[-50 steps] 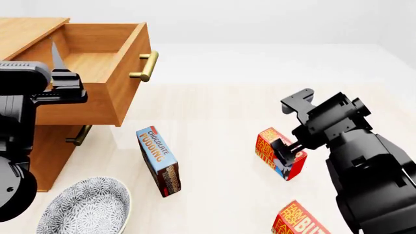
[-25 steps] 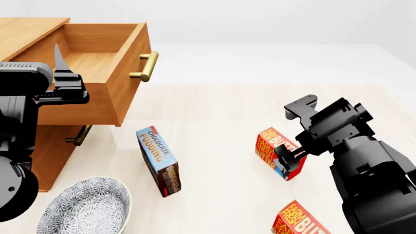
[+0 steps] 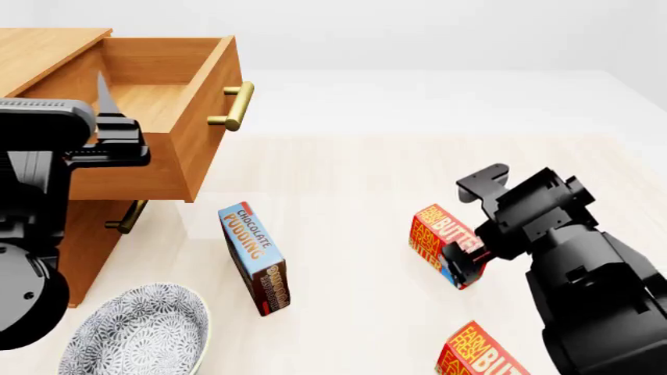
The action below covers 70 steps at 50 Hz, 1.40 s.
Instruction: Put the butter at the front in the top drawer of the cabinet and close it.
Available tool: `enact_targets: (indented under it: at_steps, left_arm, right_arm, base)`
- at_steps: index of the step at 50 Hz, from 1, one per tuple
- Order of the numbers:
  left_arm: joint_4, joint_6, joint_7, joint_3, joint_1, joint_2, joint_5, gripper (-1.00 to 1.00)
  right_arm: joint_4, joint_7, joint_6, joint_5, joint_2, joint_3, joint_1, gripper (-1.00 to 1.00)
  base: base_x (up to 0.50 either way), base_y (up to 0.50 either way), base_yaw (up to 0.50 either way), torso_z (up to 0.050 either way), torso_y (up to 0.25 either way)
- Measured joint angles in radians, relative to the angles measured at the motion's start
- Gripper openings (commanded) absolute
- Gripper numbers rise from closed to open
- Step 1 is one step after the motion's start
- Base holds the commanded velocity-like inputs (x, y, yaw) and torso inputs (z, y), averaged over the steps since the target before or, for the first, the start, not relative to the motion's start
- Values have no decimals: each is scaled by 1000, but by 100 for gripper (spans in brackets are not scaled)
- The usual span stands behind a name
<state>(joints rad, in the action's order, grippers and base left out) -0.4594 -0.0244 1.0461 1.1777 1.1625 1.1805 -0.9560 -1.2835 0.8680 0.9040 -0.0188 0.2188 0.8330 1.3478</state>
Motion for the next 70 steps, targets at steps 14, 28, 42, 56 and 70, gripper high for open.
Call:
enact_targets:
  at_steps: [14, 28, 42, 56, 70]
  left_arm:
    - [24, -9, -12, 0, -1, -22, 0, 100]
    - [16, -12, -9, -2, -5, -19, 2, 100]
    - [4, -153, -29, 42, 42, -60, 98, 100]
    - [143, -490, -473, 116, 485, -257, 249, 100]
    - [472, -363, -939, 279, 776, -447, 533, 100]
  right_arm:
    - [-18, 2, -23, 1, -2, -8, -12, -100]
    - [-26, -114, -91, -15, 13, -59, 18, -100]
    - [443, -283, 31, -6, 134, -117, 48, -100]
    - [1012, -402, 117, 85, 281, -81, 53, -100]
    - [1210, -456, 4, 201, 391, 31, 129, -100]
  base:
    - [0, 0, 0, 0, 0]
    - [0, 0, 0, 0, 0]
    - [0, 0, 0, 0, 1]
    - [0, 0, 0, 0, 1]
    - [0, 0, 0, 0, 1]
